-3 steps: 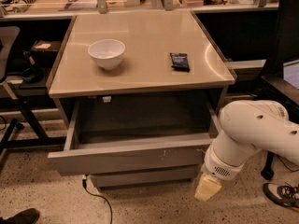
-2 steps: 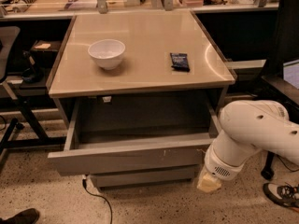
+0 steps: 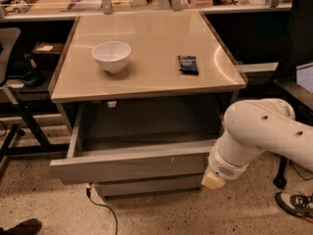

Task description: Close top drawer

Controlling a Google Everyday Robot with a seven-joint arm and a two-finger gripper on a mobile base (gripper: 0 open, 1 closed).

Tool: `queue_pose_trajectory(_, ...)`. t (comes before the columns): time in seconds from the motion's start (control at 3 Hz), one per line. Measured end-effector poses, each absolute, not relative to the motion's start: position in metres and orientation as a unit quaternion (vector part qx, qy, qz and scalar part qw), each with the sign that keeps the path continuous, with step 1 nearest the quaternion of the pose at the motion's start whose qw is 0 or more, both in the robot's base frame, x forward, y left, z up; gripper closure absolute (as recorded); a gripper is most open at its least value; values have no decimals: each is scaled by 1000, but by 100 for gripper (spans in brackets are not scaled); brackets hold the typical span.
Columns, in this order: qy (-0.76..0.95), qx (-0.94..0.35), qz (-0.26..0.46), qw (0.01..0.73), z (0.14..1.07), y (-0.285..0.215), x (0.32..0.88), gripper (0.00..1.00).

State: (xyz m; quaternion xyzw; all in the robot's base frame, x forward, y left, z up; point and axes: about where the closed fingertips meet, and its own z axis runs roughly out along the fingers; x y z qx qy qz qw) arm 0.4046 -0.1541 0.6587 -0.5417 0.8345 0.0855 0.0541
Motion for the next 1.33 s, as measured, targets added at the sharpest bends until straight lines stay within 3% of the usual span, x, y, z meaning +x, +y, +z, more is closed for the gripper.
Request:
queue_pose_trajectory(1.0,838,-535,61,87,654,-140,454,100)
queue_pose_trajectory(1.33,838,-535,61,87,654,-140,454,81)
